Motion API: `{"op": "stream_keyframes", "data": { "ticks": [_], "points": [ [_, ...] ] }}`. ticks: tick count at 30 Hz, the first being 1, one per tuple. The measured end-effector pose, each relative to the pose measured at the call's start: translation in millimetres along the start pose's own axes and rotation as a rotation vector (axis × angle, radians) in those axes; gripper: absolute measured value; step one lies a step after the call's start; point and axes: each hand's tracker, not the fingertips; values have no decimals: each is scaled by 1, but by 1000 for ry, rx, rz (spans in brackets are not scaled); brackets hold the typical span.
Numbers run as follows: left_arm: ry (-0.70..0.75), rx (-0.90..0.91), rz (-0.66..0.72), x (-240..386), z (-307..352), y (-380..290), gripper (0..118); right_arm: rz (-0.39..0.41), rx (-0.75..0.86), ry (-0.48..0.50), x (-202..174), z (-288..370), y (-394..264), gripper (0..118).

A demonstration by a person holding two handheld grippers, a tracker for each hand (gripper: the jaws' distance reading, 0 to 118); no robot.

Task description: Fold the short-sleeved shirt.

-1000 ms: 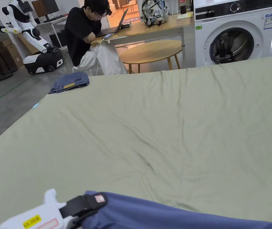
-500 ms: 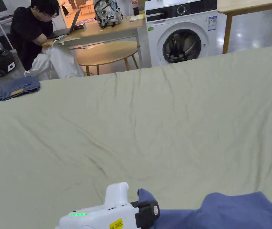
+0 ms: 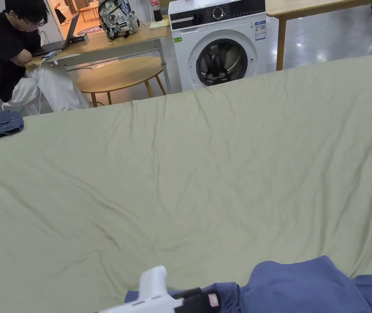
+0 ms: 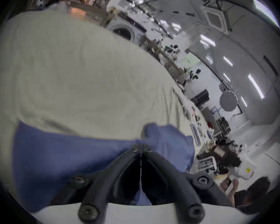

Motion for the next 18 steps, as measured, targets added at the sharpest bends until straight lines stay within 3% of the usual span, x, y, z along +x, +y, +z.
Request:
{"op": "stream_keyframes", "data": {
  "ticks": [3, 6, 7, 8, 10, 15, 18],
  "points": [
    [130, -82, -50, -2, -40, -16, 0, 16, -9, 6, -7, -2, -1, 0],
    [-1, -11, 55, -9, -9, -2, 0, 63, -20, 19, -16, -3, 0, 0],
    [-41, 38, 63, -9, 9, 0, 9, 72, -20, 22, -18, -4, 0, 0],
    [-63, 101, 64, -12, 28, 3, 38, 75, -23, 24, -19, -6, 1, 0],
    [-66, 196, 95, -25, 76, 9, 74, 75, -31, 35, -14, -9, 0, 0],
    [16, 312, 225, -88, 164, 6, 77, 70, -51, 59, -13, -17, -3, 0],
    [-9, 287, 352, -124, 161, -5, 77, 68, -68, 62, -14, -23, -6, 0]
  ]
}}
